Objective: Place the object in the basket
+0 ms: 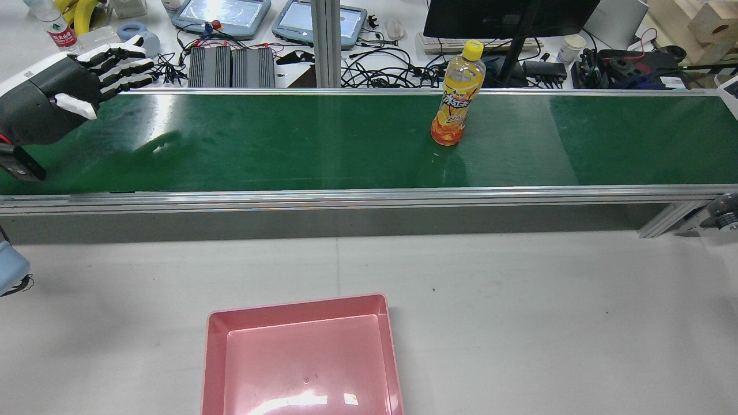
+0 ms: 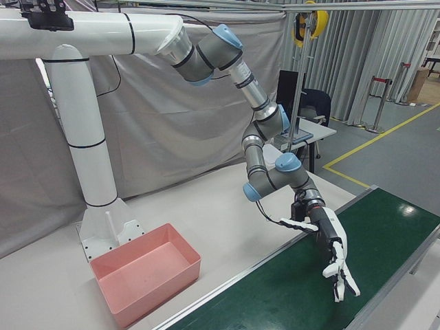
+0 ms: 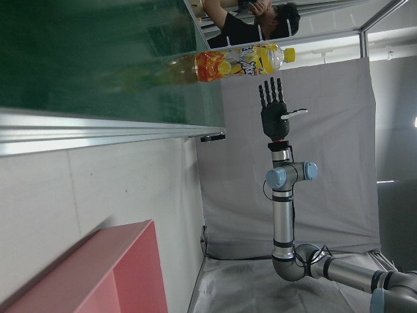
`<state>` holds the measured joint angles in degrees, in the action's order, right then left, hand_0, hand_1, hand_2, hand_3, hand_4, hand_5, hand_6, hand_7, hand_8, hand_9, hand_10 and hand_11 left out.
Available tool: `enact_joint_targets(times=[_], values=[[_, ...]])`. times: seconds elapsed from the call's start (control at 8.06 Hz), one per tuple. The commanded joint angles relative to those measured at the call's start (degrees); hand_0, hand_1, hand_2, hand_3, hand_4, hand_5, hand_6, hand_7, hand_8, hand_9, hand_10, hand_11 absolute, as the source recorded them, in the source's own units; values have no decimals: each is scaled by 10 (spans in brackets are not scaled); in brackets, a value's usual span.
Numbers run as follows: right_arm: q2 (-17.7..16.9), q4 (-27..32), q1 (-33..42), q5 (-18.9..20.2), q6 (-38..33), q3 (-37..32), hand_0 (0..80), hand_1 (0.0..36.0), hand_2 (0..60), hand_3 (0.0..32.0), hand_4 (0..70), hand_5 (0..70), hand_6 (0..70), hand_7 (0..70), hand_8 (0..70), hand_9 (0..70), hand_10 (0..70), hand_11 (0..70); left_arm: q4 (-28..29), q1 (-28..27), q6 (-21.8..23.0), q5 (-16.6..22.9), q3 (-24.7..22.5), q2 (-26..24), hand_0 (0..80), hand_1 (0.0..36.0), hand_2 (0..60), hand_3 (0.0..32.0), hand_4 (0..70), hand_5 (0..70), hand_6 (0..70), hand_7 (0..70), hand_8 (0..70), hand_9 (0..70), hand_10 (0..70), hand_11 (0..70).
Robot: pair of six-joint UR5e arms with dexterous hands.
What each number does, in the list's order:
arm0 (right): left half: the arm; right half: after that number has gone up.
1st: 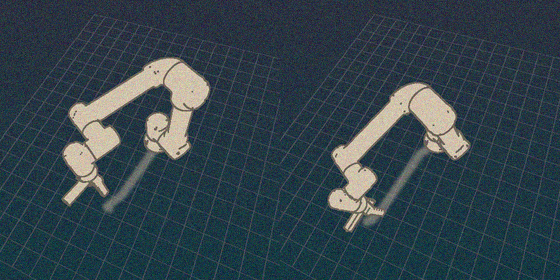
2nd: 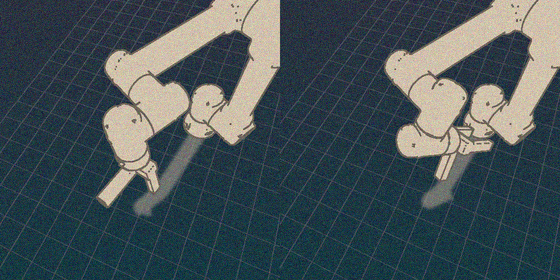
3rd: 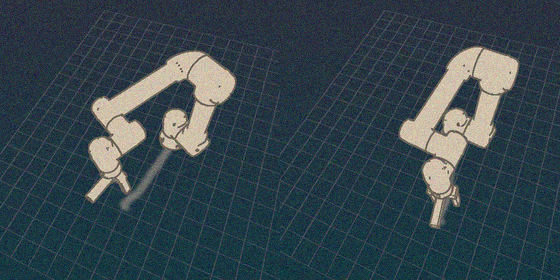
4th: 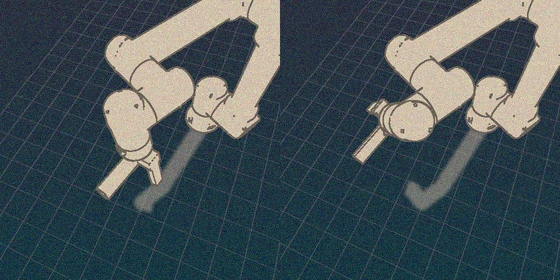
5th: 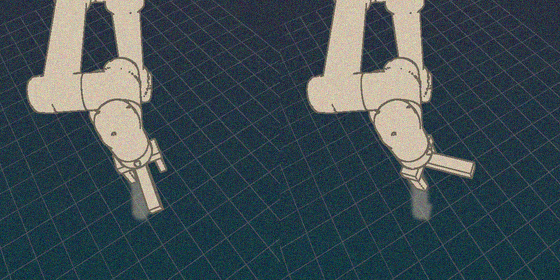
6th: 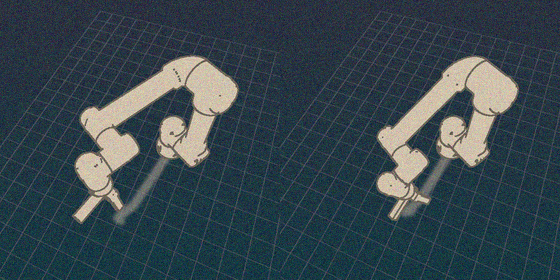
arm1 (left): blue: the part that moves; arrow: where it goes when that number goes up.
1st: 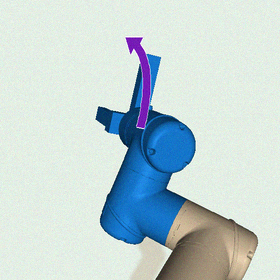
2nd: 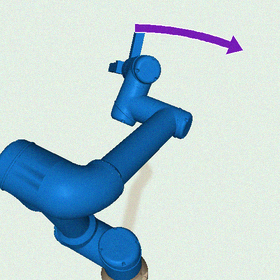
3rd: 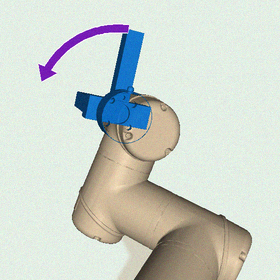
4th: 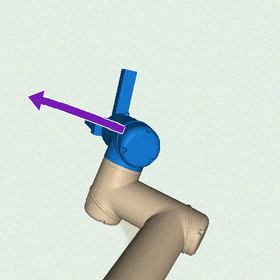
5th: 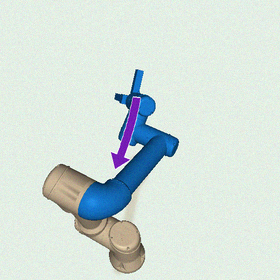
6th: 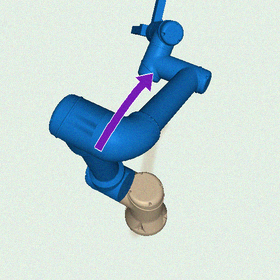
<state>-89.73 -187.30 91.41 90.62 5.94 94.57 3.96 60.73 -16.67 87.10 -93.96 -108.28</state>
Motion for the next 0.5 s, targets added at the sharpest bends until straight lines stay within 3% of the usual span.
enact_joint_targets(times=[0.0,0.37], values=[[0,0,0,0,0,0,0,0,0,0,0,0,0,0,0,0,0,0,0,0,0,0,0,0,483,64,0,48,137,298,29,16,107,108,83,129],[0,0,0,0,0,-1,0,0,0,0,0,0,0,0,0,0,0,0,0,0,1,0,0,0,485,65,0,50,133,291,26,14,103,102,78,122]])
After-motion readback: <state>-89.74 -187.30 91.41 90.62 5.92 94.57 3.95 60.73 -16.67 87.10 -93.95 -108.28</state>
